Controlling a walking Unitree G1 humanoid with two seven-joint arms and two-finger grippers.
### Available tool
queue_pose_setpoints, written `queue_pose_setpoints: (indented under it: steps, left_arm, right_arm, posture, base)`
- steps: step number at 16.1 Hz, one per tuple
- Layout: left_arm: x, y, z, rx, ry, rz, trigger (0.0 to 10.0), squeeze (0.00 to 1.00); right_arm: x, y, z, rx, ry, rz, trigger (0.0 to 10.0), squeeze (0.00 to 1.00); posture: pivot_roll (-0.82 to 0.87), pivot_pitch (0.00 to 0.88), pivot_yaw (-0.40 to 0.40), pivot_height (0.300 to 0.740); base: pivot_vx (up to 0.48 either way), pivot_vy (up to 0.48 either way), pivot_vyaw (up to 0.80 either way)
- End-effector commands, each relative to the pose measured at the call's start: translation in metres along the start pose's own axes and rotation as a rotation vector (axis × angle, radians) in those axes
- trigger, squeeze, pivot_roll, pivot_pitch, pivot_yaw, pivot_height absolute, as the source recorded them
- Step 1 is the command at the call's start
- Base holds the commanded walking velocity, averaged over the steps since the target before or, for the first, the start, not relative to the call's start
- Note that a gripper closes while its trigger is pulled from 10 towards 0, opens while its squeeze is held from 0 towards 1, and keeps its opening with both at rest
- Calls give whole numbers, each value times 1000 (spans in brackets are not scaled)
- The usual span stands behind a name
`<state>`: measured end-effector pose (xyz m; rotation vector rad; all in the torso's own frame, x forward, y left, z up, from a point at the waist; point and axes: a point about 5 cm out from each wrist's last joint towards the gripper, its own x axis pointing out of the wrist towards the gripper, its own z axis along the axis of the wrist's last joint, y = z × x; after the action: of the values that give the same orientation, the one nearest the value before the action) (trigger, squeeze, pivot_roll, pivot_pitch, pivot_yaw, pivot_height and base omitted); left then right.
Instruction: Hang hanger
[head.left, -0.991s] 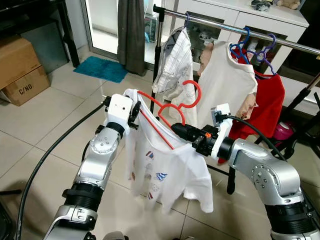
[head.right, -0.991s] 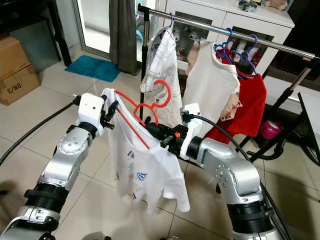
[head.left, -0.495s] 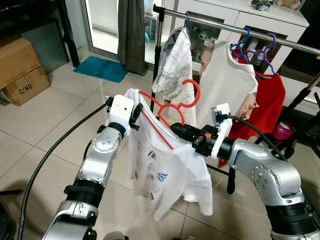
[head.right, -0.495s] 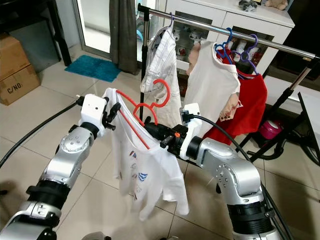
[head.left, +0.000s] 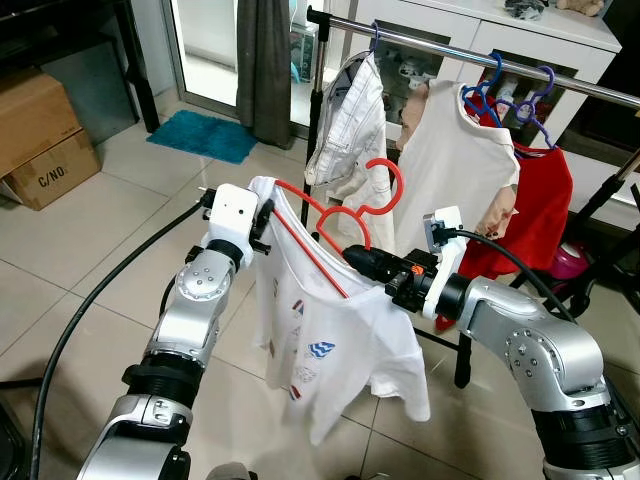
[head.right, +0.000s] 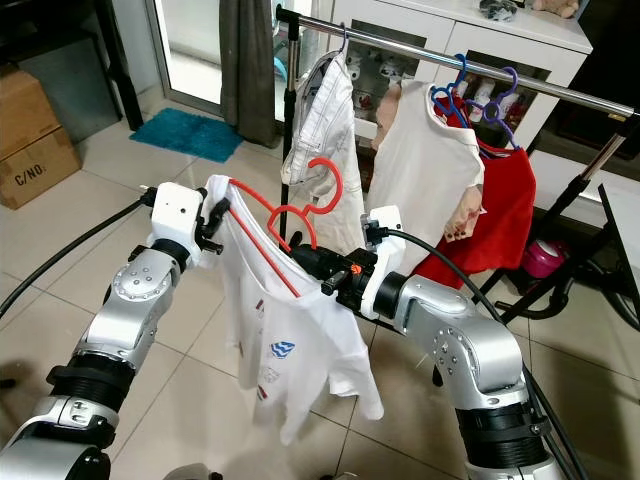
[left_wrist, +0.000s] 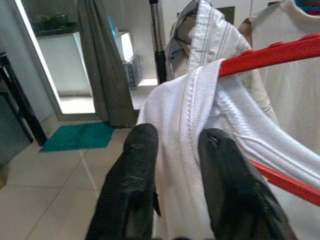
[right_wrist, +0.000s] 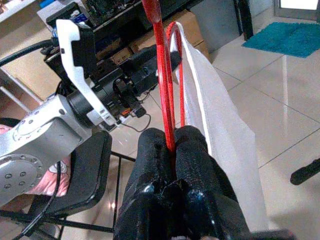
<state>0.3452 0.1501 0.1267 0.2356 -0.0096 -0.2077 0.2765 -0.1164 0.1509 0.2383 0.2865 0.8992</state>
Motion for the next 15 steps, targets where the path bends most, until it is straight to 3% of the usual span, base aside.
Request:
queue_pose_setpoints:
  steps: [1, 2, 15]
  left_arm:
    - [3, 2, 2, -13, -4, 16, 2118, 0]
    - [4, 3, 1, -24, 2, 16, 0, 0]
    - [9, 17, -1, -89, 16, -2, 0, 0]
  right_arm:
    - [-3, -2, 11, -20, -45, -8, 0, 0]
    - [-3, -2, 12, -19, -47, -7, 0, 0]
    - [-2, -3, 14, -20, -57, -9, 0, 0]
  posture:
    - [7, 0, -76, 740]
    - [8, 0, -76, 740]
    - [8, 0, -78, 740]
  base:
    - [0, 0, 0]
    - [0, 0, 0]
    - [0, 0, 0]
